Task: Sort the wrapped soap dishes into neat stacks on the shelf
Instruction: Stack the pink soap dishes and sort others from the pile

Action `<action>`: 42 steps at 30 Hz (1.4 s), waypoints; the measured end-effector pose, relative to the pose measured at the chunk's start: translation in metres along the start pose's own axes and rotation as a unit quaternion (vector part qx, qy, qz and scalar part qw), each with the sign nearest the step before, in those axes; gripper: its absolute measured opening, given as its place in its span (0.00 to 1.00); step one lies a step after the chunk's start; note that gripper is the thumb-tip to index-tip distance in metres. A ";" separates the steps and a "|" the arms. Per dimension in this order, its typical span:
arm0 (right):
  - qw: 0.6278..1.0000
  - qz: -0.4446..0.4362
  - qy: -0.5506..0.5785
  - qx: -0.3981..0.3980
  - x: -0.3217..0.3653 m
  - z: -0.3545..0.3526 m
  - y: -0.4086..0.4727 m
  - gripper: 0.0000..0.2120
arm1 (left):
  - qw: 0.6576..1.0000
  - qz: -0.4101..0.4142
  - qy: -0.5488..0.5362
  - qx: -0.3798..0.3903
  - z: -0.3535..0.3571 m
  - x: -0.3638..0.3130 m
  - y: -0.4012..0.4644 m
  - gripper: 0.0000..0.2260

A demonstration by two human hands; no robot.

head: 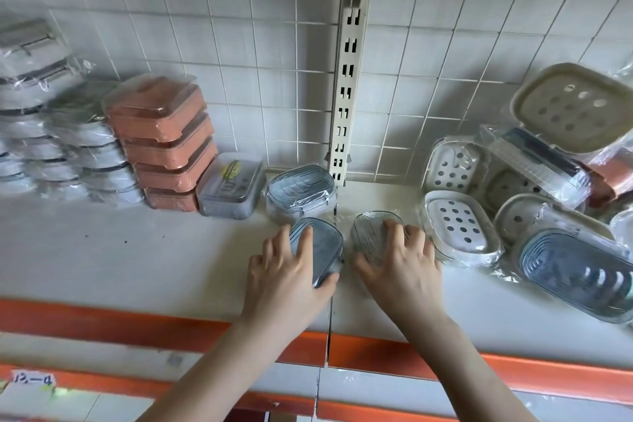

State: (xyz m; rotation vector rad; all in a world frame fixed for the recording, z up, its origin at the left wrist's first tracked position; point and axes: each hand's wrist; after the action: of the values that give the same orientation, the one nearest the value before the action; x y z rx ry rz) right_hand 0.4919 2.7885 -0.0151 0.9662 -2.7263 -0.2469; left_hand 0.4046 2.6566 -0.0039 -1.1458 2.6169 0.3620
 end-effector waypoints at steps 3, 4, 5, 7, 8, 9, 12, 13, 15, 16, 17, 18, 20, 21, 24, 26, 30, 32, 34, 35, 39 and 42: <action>1.000 -0.012 0.007 -0.008 -0.004 0.003 -0.002 0.31 | 0.999 0.006 -0.030 -0.022 0.005 0.007 -0.001 0.30; 1.000 -0.011 0.009 0.002 -0.005 0.003 -0.002 0.31 | 0.999 0.009 -0.037 -0.036 0.004 0.008 -0.002 0.29; 1.000 -0.010 0.012 0.012 -0.006 0.002 -0.002 0.30 | 0.998 0.005 -0.043 -0.045 0.002 0.008 -0.004 0.28; 1.000 -0.014 0.017 0.021 -0.007 0.001 -0.003 0.30 | 0.996 -0.002 -0.053 -0.071 -0.001 0.014 -0.007 0.27; 0.999 -0.018 0.022 0.022 -0.006 -0.001 -0.004 0.30 | 0.995 -0.007 -0.054 -0.082 -0.003 0.018 -0.009 0.26; 0.999 -0.021 0.029 0.026 -0.005 -0.002 -0.005 0.29 | 0.994 -0.014 -0.055 -0.089 -0.005 0.022 -0.010 0.26; 0.998 -0.033 0.042 0.038 0.007 -0.008 -0.010 0.29 | 0.991 -0.018 -0.060 -0.122 -0.013 0.039 -0.012 0.26; 0.998 -0.039 0.044 0.034 0.012 -0.009 -0.012 0.29 | 0.990 -0.020 -0.063 -0.126 -0.017 0.045 -0.013 0.26; 0.997 -0.051 0.047 0.015 0.027 -0.010 -0.017 0.29 | 0.989 -0.027 -0.068 -0.132 -0.025 0.061 -0.013 0.26; 0.997 -0.056 0.049 0.004 0.035 -0.011 -0.020 0.29 | 0.988 -0.030 -0.068 -0.133 -0.030 0.069 -0.013 0.26; 0.997 -0.059 0.052 -0.006 0.043 -0.011 -0.023 0.29 | 0.988 -0.032 -0.068 -0.134 -0.035 0.077 -0.013 0.26; 0.997 -0.060 0.054 -0.016 0.052 -0.012 -0.025 0.29 | 0.988 -0.032 -0.064 -0.136 -0.039 0.086 -0.013 0.27; 0.996 -0.061 0.056 -0.029 0.072 -0.013 -0.031 0.28 | 0.989 -0.033 -0.055 -0.136 -0.048 0.105 -0.013 0.27; 0.996 -0.063 0.056 -0.034 0.081 -0.013 -0.034 0.28 | 0.989 -0.033 -0.053 -0.132 -0.052 0.113 -0.013 0.27; 0.996 -0.065 0.056 -0.038 0.108 -0.007 -0.044 0.28 | 0.990 -0.025 -0.048 -0.128 -0.062 0.139 -0.011 0.27; 0.997 -0.056 0.050 -0.026 0.122 -0.002 -0.050 0.30 | 0.991 -0.019 -0.044 -0.123 -0.065 0.154 -0.009 0.26; 0.999 -0.047 0.021 -0.009 0.143 0.006 -0.058 0.32 | 0.993 -0.005 -0.035 -0.111 -0.065 0.181 -0.005 0.26; 0.999 -0.037 0.008 -0.001 0.153 0.009 -0.060 0.30 | 0.994 0.005 -0.029 -0.109 -0.064 0.191 -0.003 0.26; 1.000 -0.026 -0.004 -0.004 0.161 0.011 -0.062 0.29 | 0.993 0.015 -0.025 -0.111 -0.064 0.199 0.000 0.26; 1.000 -0.020 -0.011 -0.003 0.165 0.011 -0.062 0.29 | 0.993 0.019 -0.025 -0.110 -0.065 0.203 0.002 0.25; 1.000 -0.003 -0.023 -0.008 0.173 0.014 -0.064 0.29 | 0.994 0.043 -0.024 -0.100 -0.065 0.210 0.006 0.25; 0.999 0.001 -0.020 -0.026 0.176 0.015 -0.067 0.30 | 0.994 0.053 -0.019 -0.098 -0.066 0.210 0.008 0.26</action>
State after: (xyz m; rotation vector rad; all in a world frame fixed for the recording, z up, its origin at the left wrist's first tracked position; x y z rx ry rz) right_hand 0.3952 2.6266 -0.0162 0.9536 -2.7427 -0.3391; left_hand 0.2525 2.4979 -0.0111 -1.0466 2.6616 0.6683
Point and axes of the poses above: each hand's wrist, its own y-axis towards the middle knuckle, its own z-axis out of the palm, x = y × z, and after that the axes turned 12 degrees about -y, right-handed
